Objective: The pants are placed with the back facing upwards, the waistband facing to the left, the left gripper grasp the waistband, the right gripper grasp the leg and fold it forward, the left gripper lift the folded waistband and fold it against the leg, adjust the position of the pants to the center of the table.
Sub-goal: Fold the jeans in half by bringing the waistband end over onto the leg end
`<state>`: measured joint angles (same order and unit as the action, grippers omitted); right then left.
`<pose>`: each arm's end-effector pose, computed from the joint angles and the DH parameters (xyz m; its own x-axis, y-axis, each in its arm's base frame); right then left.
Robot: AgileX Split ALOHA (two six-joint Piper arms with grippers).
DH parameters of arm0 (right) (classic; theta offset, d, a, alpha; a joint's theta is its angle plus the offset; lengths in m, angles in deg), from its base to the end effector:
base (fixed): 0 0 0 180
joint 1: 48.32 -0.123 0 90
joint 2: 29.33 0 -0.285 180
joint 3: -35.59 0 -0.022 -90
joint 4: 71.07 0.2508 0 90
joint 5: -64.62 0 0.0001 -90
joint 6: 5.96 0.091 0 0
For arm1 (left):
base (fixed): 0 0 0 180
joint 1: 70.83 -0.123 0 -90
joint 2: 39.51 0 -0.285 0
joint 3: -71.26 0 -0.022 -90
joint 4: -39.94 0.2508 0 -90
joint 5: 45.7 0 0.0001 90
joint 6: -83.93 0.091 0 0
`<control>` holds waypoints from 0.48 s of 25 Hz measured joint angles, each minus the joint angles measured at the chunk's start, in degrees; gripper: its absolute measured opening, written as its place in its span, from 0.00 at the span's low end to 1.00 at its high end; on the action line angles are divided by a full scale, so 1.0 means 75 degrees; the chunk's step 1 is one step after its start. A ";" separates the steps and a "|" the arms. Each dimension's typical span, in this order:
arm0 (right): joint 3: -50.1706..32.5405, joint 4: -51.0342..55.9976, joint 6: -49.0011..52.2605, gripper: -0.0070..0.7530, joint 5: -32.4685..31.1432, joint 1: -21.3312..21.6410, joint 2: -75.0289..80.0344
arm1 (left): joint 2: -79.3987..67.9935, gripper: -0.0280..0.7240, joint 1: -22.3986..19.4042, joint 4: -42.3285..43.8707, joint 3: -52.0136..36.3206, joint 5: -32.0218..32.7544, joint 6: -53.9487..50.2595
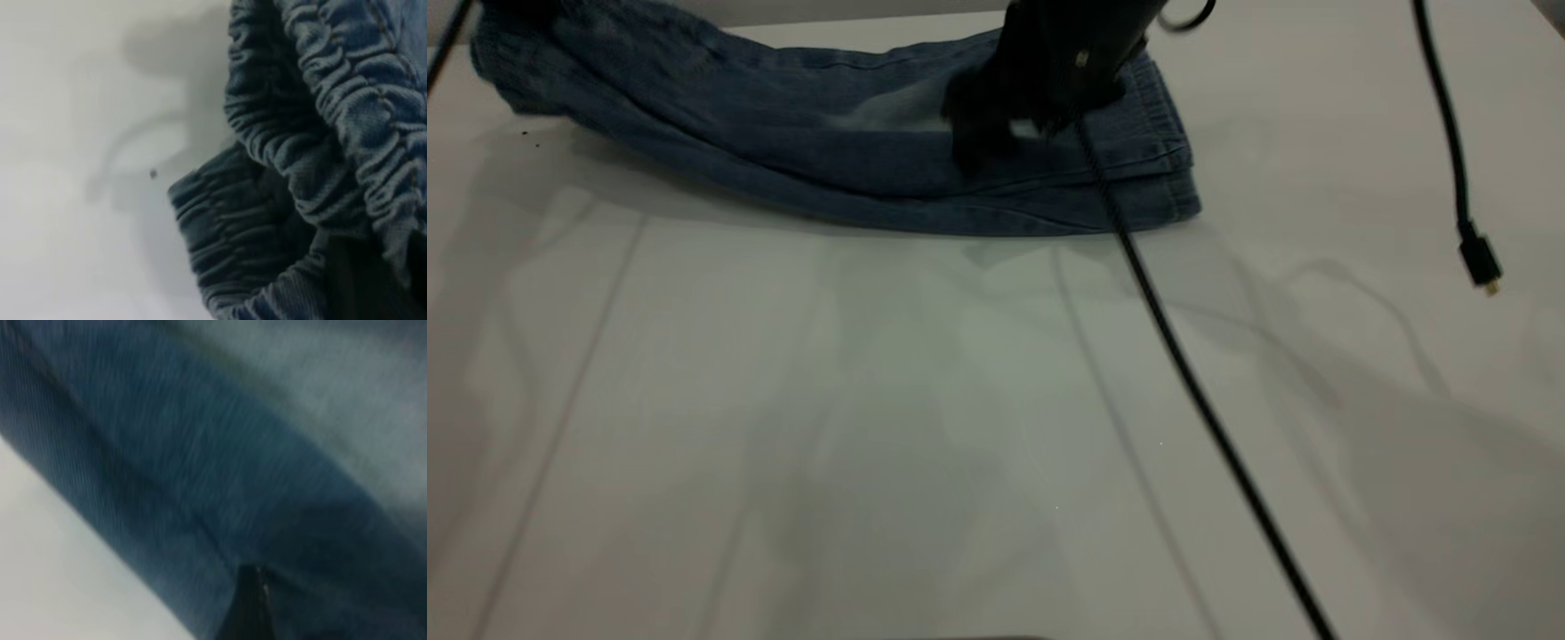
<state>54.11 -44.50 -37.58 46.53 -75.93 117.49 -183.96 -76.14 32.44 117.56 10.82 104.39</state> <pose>0.4382 0.2435 0.0673 -0.6607 -0.4662 -0.5883 -0.6051 0.7946 0.0500 0.5209 0.0385 0.1933 -0.8749 0.1990 -0.4416 0.2088 0.9776 0.0269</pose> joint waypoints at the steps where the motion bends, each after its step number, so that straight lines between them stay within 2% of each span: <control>1: 0.0000 0.0008 0.0000 0.73 0.0020 -0.0057 0.0077 | 0.0055 0.14 0.0017 -0.0103 0.0152 0.0075 0.0016; 6: 0.0015 0.0088 -0.0019 0.73 0.0047 -0.0414 0.0245 | 0.0166 0.14 0.0233 -0.0447 0.0981 0.0456 0.0146; 12: 0.0097 0.0365 -0.0019 0.73 -0.0142 -0.0988 0.0245 | 0.0166 0.14 0.1027 -0.0466 0.1511 0.0643 0.0194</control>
<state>54.84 -41.76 -37.72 45.47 -83.34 119.33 -182.72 -68.43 28.95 128.90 15.64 105.84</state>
